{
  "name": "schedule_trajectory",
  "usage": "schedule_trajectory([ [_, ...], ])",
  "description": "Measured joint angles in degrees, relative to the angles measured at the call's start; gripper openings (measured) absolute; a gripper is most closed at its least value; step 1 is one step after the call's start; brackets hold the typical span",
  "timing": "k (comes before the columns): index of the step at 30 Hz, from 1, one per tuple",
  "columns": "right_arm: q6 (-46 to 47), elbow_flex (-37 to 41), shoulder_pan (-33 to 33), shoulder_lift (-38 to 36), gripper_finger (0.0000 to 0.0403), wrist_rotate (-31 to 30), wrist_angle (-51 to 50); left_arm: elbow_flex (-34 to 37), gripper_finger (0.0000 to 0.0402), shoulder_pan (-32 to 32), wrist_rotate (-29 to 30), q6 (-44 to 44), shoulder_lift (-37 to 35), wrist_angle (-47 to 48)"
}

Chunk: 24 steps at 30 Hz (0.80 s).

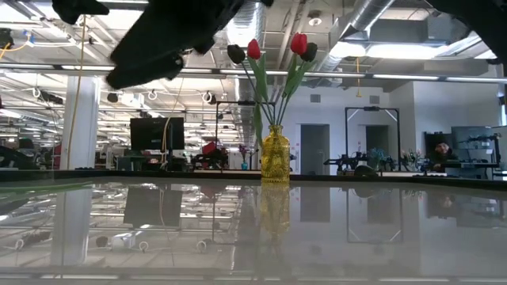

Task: Sort flowers into vase by color
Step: Put the white flower into the transparent vase

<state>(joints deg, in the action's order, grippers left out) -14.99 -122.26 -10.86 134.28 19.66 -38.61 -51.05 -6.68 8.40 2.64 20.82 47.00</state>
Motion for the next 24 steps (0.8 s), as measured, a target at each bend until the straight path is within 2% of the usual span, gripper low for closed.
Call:
schedule_trajectory([
  [7, -15.00, 14.06, 0.13, 0.03, 0.0224, -0.12, 29.00, 0.00, 0.0198, 0.00, -0.02, 0.78, 0.00, -0.11],
  [11, -21.95, 19.82, 0.75, 0.05, 0.0224, -0.22, 42.05, 0.00, 0.0198, 0.00, -0.04, 1.52, 0.00, -0.11],
  [14, -23.66, 22.71, 1.37, 0.05, 0.0224, -0.15, 49.50, 0.00, 0.0198, 0.00, -0.02, 1.55, 0.00, -0.15],
  [18, -21.14, 23.20, 2.20, 0.36, 0.0223, 0.67, 52.69, 0.00, 0.0198, 0.00, -0.02, 1.59, 0.00, -0.48],
  [22, -17.98, 20.82, 2.80, 4.93, 0.0223, 6.17, 59.69, 0.00, 0.0198, 0.02, 0.08, 1.78, 0.04, -0.54],
  [24, -18.20, 17.99, 2.65, 7.79, 0.0223, 5.87, 59.38, 0.00, 0.0198, 0.00, 0.72, 2.74, 0.14, -0.68],
])
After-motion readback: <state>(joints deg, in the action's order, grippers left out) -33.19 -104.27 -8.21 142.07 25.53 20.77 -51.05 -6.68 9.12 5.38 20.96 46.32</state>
